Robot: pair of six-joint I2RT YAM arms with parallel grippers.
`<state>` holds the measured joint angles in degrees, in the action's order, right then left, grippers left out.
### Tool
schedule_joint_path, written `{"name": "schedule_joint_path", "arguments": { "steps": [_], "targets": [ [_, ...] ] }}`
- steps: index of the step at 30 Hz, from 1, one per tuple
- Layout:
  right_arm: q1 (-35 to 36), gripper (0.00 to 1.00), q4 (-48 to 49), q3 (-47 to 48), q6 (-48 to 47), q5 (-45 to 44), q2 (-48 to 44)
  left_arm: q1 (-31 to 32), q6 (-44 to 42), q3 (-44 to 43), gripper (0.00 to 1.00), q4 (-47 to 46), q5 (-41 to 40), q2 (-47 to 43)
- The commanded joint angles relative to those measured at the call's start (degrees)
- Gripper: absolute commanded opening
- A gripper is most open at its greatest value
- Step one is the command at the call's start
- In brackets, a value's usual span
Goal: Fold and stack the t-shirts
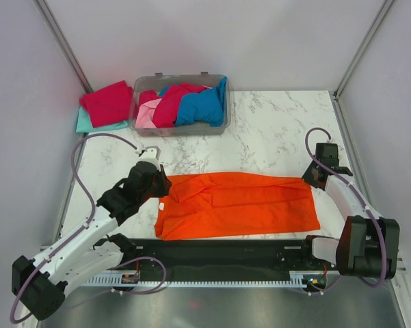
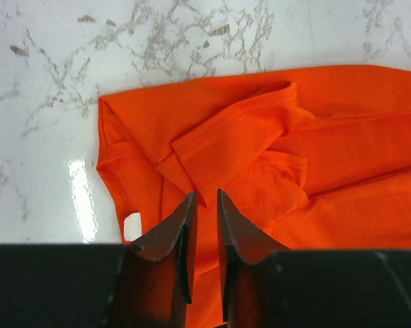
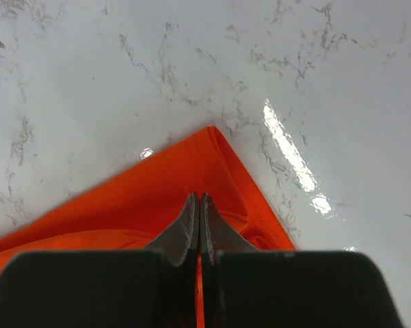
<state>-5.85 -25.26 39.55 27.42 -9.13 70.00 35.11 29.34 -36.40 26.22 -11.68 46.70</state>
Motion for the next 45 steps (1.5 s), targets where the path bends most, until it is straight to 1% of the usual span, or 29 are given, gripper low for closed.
{"name": "schedule_joint_path", "arguments": {
  "steps": [1, 3, 4, 6, 7, 12, 19, 28, 32, 39, 45],
  "targets": [
    [-0.2, 0.00, 1.0, -0.8, 0.9, -0.4, 1.4, 0.9, 3.4, 0.8, 0.26, -1.1, 0.5, 4.0],
    [-0.1, 0.00, 1.1, -0.6, 0.8, 0.0, 1.7, 1.1, 3.9, 1.8, 0.31, -2.4, 1.1, 5.6],
    [-0.2, 0.00, 1.3, -0.7, 0.6, -0.1, 1.7, 1.1, 3.8, 2.2, 0.35, -4.7, 1.9, 6.6],
    [-0.2, 0.00, 1.5, -0.8, 0.3, -0.2, 1.9, 1.2, 3.6, 3.1, 0.40, -7.1, 3.2, 9.3],
    [-0.2, 0.00, 1.6, -0.8, 0.2, -0.2, 1.9, 1.2, 3.6, 3.2, 0.41, -8.6, 3.2, 10.4],
    [-0.2, 0.00, 1.9, -0.7, -0.1, -0.4, 2.5, 1.2, 3.7, 1.8, 0.40, -10.7, 4.3, 18.8],
    [-0.2, 0.00, 2.6, -0.8, -0.2, -0.5, 3.0, 1.2, 4.2, 2.2, 0.41, -13.5, 5.7, 23.1],
    [-0.2, 0.00, 2.9, -0.9, 0.0, -0.6, 3.2, 1.2, 5.5, 2.0, 0.41, -14.2, 7.3, 24.6],
    [-0.4, 0.00, 2.8, -1.1, 0.0, -0.6, 3.0, 1.3, 7.7, 1.8, 0.41, -10.8, 6.3, 24.2],
    [-0.3, 0.00, 2.8, -1.1, -0.1, -0.5, 3.0, 1.4, 9.1, 1.7, 0.42, -8.5, 5.3, 23.0],
    [-0.3, 0.00, 2.9, -1.1, 0.0, -0.5, 3.0, 2.0, 9.4, 1.9, 0.42, -10.0, 6.8, 24.8]
  ]
}}
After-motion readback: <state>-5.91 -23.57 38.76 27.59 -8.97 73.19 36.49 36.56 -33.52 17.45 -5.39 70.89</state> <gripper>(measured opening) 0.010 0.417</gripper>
